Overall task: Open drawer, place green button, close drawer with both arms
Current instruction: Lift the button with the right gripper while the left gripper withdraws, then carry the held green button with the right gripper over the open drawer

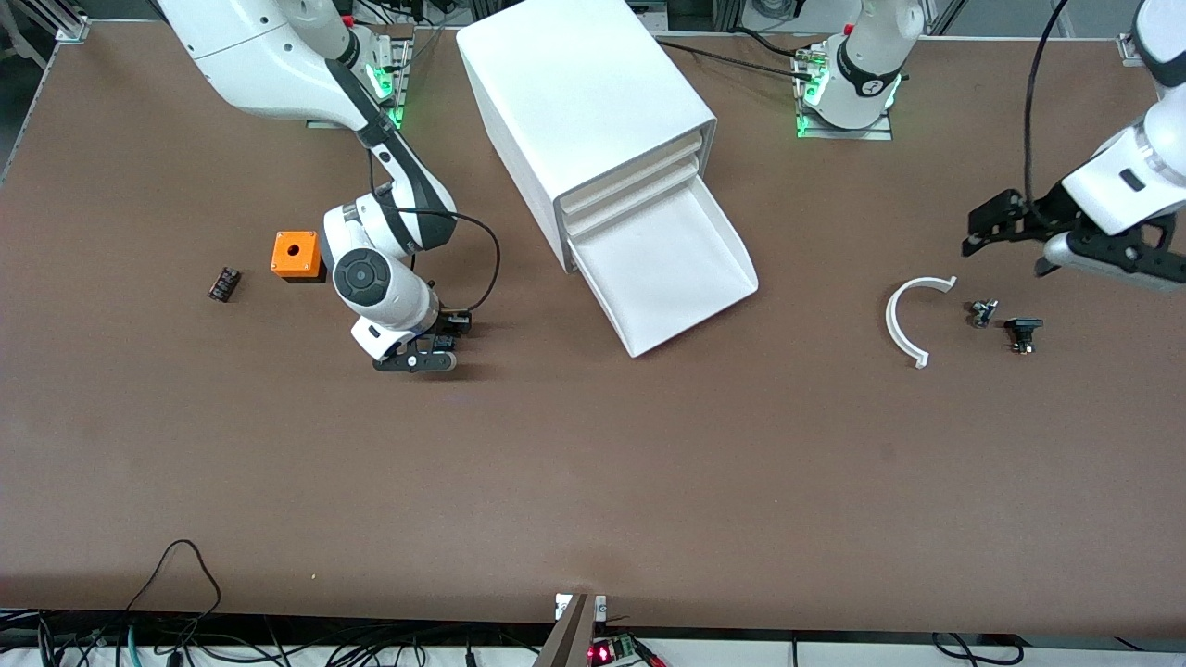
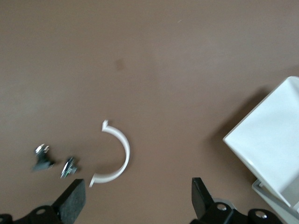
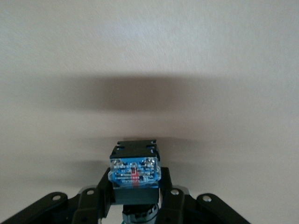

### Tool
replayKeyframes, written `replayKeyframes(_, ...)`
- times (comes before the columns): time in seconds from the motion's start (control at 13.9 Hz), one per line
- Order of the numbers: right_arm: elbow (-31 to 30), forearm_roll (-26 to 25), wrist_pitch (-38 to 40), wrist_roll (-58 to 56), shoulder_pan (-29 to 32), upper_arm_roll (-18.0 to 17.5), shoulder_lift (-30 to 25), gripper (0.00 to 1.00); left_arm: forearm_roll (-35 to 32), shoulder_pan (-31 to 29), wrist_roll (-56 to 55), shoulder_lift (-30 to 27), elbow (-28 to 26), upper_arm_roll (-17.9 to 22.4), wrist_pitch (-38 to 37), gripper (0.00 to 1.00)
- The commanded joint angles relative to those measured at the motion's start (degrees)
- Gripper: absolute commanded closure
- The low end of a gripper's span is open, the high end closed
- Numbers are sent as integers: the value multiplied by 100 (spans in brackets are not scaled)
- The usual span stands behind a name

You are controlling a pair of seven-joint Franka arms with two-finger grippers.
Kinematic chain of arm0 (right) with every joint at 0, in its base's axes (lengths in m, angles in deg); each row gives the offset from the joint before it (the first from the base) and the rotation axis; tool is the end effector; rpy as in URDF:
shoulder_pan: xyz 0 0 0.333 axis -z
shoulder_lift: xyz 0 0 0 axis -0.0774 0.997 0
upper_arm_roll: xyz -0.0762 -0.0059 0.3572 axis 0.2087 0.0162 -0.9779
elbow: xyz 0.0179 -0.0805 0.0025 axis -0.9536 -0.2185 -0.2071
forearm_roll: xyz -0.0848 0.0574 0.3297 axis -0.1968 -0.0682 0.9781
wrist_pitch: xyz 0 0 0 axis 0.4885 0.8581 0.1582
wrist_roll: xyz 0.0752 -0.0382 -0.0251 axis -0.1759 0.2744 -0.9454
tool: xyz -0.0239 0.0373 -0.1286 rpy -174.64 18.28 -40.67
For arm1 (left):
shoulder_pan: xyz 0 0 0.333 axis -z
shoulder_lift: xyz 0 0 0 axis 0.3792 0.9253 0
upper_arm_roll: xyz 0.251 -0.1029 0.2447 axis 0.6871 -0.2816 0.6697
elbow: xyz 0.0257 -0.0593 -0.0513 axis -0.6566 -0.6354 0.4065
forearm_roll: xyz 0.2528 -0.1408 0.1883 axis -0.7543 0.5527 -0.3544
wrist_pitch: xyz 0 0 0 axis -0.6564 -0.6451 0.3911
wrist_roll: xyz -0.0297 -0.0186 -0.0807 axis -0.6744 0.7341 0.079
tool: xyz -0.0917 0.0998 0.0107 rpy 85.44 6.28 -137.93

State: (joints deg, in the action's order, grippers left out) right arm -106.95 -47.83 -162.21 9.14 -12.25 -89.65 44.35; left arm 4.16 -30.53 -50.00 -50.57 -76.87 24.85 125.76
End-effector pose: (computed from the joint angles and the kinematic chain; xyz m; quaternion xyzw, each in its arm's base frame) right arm 0.5593 0.2487 0.2431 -0.9986 -0.0182 0.0475 0.0128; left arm 0.4967 -0.0090 0.5967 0.9957 -0.0891 -0.0014 0.0238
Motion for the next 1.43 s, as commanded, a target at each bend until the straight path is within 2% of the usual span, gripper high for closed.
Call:
replayKeyframes(0.0, 59, -8, 96, -363, -19, 2, -290, 67, -548, 139, -690, 130, 346, -45, -414, 0)
replayKeyframes(0.22, 303, 10, 184, -1136, -19, -50, -528, 67, -549, 131, -700, 130, 328, -1, -414, 0)
replayKeyframes(0.57, 1805, 80, 1237, -2429, -238, -559, -327, 67, -549, 113, -928, 209, 381, -54, -450, 0)
replayKeyframes(0.72, 2298, 19, 1222, -3033, -352, -893, -169, 67, -549, 113, -946, 209, 398, -71, -441, 0)
replayKeyframes(0.93, 3027, 19, 1002, -4001, -747, -974, 165, 67, -540, 104, -946, 217, 407, -62, -441, 0)
replayKeyframes(1.08, 3274, 18, 810, -4930, -1020, -974, 367, 67, -531, 113, -946, 217, 407, -62, -432, 0)
replayKeyframes(1.36, 3319, 36, 800, -6031, -1293, -991, 473, 66, -531, 113, -954, 217, 407, -62, -441, 0)
